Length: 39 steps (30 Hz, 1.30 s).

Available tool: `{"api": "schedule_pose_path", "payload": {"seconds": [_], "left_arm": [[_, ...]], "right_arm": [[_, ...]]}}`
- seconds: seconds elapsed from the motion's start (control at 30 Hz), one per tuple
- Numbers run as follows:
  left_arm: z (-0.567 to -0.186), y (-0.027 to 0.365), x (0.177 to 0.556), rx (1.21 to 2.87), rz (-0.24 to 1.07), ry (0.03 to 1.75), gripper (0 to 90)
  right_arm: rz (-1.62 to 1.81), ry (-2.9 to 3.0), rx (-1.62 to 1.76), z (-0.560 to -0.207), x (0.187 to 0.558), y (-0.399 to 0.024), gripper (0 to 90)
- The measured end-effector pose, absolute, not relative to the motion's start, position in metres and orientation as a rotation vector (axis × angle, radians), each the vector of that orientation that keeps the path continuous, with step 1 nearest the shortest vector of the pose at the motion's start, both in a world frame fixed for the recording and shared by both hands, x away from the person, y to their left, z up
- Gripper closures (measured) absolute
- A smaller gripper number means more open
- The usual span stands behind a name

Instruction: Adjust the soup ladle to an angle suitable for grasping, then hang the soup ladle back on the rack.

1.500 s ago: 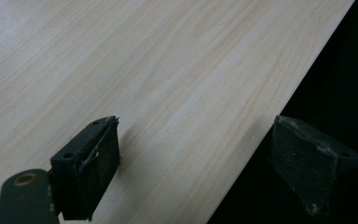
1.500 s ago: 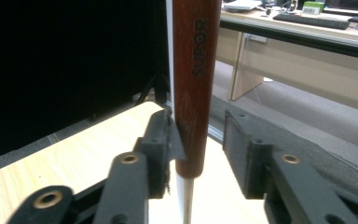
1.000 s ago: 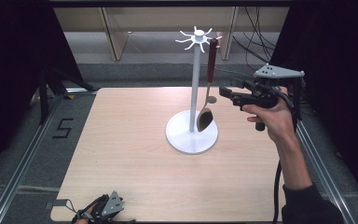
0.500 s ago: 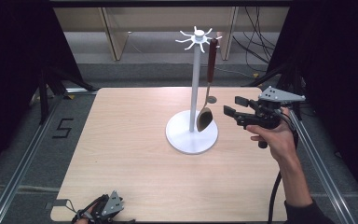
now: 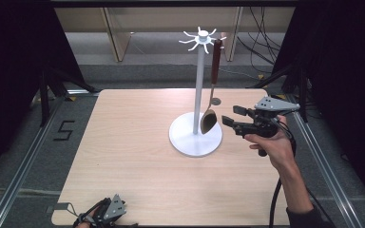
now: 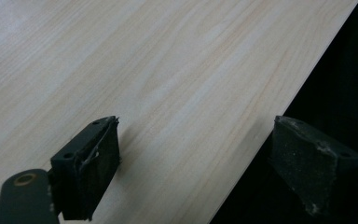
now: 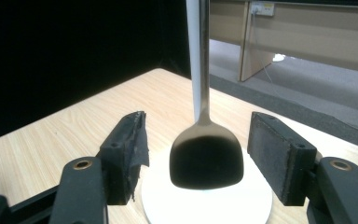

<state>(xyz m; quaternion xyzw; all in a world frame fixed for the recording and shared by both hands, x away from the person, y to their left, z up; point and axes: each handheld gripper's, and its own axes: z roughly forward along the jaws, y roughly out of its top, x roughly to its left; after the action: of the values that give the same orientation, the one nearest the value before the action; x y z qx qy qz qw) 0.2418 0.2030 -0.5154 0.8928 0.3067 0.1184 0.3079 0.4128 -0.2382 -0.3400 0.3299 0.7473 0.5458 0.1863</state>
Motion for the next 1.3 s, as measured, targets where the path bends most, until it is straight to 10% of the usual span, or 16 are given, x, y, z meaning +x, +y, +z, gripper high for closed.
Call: {"api": "schedule_pose_path", "payload": {"seconds": [1.3], "left_arm": [[-0.514,0.201,0.242,2.361,0.312,0.802,15.2]], "right_arm": [[1.361,2.318,0.965,-0.4,0.41,-0.218,35.1]]}}
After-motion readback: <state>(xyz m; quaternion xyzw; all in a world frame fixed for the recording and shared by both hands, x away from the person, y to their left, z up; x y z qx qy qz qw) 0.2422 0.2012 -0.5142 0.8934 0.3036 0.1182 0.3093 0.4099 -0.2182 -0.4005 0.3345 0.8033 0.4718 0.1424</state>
